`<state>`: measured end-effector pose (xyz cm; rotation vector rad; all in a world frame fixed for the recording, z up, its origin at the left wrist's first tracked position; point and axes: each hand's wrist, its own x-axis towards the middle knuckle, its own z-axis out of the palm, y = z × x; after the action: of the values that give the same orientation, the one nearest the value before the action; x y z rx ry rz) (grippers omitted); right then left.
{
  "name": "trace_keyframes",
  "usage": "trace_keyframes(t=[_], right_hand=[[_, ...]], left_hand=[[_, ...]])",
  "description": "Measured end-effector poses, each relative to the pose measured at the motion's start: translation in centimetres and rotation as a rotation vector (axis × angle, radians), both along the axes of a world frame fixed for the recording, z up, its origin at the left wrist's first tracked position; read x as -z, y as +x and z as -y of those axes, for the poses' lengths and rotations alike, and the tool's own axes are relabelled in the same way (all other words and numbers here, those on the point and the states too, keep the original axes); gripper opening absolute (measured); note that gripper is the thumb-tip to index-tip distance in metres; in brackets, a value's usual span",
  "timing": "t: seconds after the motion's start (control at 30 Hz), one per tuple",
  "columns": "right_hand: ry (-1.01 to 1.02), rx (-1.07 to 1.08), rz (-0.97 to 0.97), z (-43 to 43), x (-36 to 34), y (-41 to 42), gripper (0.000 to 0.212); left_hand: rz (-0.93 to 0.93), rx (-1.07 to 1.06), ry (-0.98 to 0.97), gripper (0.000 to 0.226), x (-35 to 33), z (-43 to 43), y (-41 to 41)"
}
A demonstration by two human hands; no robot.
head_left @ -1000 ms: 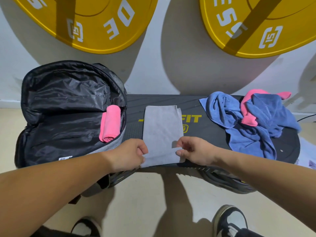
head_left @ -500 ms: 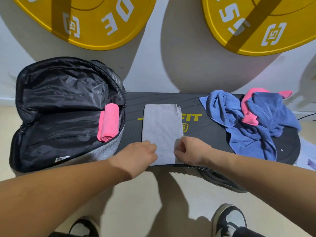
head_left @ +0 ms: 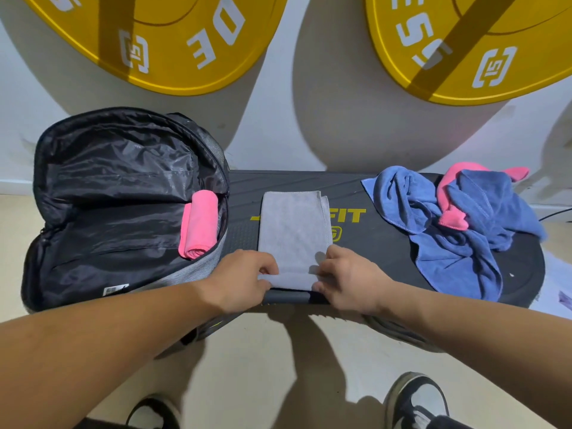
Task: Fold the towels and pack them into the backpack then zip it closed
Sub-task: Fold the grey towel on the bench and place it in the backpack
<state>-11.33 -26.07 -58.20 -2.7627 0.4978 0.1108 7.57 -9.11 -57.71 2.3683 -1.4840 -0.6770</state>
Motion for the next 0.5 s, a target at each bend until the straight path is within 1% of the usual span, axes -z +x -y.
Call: trace_keyframes(t=[0.03,0.1,0.13,0.2,0.23,0.27,0.3,0.33,0.37,0.4,0.43,0.47,0.5], right_hand=[[0.109,0.081,-0.031,0.1,-0.2,0.4,0.026],[0.333,0.227,-0.063,0.4,-0.3,1.0,0.020],[0.398,0.293,-0.071,0.6,-0.2,1.3,0.017],[0.405,0.377,-0.077,0.8,-0.1,1.6,0.016],[0.386,0.397,-0.065,0.8,0.0,1.8,0.017],[0.373,0.408,-0.045,0.8,0.0,1.9,0.018],[0.353,0.405,-0.027,0.8,0.0,2.0,0.019],[0.288,0.387,-0.024,0.9,0.1,2.1,0.020],[0.162,0.327,-0.025,0.9,0.2,2.1,0.019],[-0.011,0.221,-0.006,0.9,0.4,2.1,0.016],[-0.187,0.089,0.039,0.8,0.7,2.1,0.012],[-0.329,-0.044,0.044,0.6,0.9,2.1,0.015],[-0.419,-0.141,0.034,0.4,0.9,1.9,0.020]], left_hand=[[-0.115,-0.097,-0.017,0.016,0.1,0.1,0.2],[-0.345,-0.287,-0.068,0.015,0.3,0.5,0.5],[-0.406,-0.365,-0.085,0.015,0.3,0.7,0.4],[-0.429,-0.477,-0.105,0.015,0.5,1.1,0.4],[-0.401,-0.503,-0.122,0.015,0.7,1.3,0.6],[-0.344,-0.493,-0.140,0.015,0.6,1.5,0.7],[-0.241,-0.427,-0.158,0.014,0.4,1.6,0.7],[-0.078,-0.285,-0.158,0.012,0.1,1.6,0.7],[0.104,-0.096,-0.123,0.012,-0.1,1.7,0.6],[0.280,0.115,-0.062,0.015,-0.5,1.8,0.1],[0.418,0.290,0.013,0.017,-0.7,1.8,-0.6],[0.500,0.383,0.060,0.017,-0.8,1.7,-1.3],[0.536,0.409,0.068,0.014,-0.7,1.5,-1.7]])
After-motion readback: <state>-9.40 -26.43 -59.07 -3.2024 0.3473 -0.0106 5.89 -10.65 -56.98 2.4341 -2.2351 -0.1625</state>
